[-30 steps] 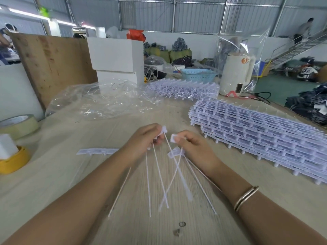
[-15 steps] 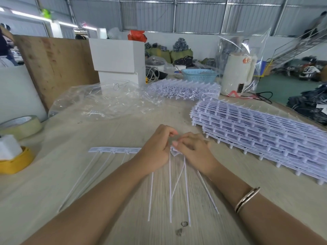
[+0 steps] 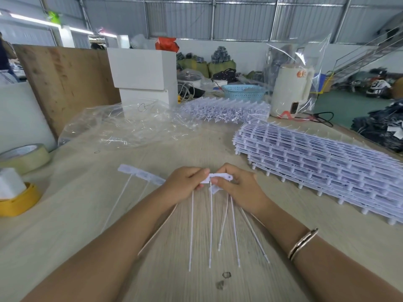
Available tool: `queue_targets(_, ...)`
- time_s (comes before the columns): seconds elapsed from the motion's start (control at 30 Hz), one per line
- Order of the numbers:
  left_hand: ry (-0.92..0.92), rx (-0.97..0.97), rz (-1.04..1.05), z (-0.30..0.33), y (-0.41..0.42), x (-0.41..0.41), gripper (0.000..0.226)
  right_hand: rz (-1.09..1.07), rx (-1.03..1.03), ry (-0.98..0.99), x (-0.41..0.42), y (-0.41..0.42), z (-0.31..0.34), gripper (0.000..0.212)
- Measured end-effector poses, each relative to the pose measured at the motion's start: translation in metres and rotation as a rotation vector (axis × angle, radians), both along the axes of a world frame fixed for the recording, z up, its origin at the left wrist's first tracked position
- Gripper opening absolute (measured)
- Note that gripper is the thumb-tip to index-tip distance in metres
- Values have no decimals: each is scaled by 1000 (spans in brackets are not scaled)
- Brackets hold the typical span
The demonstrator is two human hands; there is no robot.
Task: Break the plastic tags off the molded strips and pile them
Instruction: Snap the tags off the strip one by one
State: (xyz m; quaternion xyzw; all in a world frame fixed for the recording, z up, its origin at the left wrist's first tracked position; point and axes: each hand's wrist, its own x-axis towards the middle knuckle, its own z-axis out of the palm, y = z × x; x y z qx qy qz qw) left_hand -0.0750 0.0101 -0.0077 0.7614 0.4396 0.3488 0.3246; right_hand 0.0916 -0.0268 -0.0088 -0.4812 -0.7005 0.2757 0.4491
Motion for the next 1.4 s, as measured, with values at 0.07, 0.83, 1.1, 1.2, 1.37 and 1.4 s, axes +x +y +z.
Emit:
queue_targets(0.07, -69, -28, -5, -1, -1, 2, 43, -26, 42, -14, 1, 1, -2, 17)
queue_targets(0.83, 33, 126, 195, -4, 9, -5, 40, -228, -54, -126, 4, 13, 0, 21)
queue_targets(1.1, 218, 179, 131, -2, 4, -4, 18, -81, -116, -13, 10, 9, 2, 28)
queue_targets(1.2, 237, 195, 127, -2, 3, -5, 17, 37, -73, -214, 10, 9, 1, 29)
queue_targets(1.37, 240, 216, 101, -4, 3, -3, 13, -50, -46, -274, 10, 14, -4, 32)
queue_targets(1.4, 235, 217, 99, -5, 4, -2, 13, -71, -51, -260, 11, 14, -5, 33)
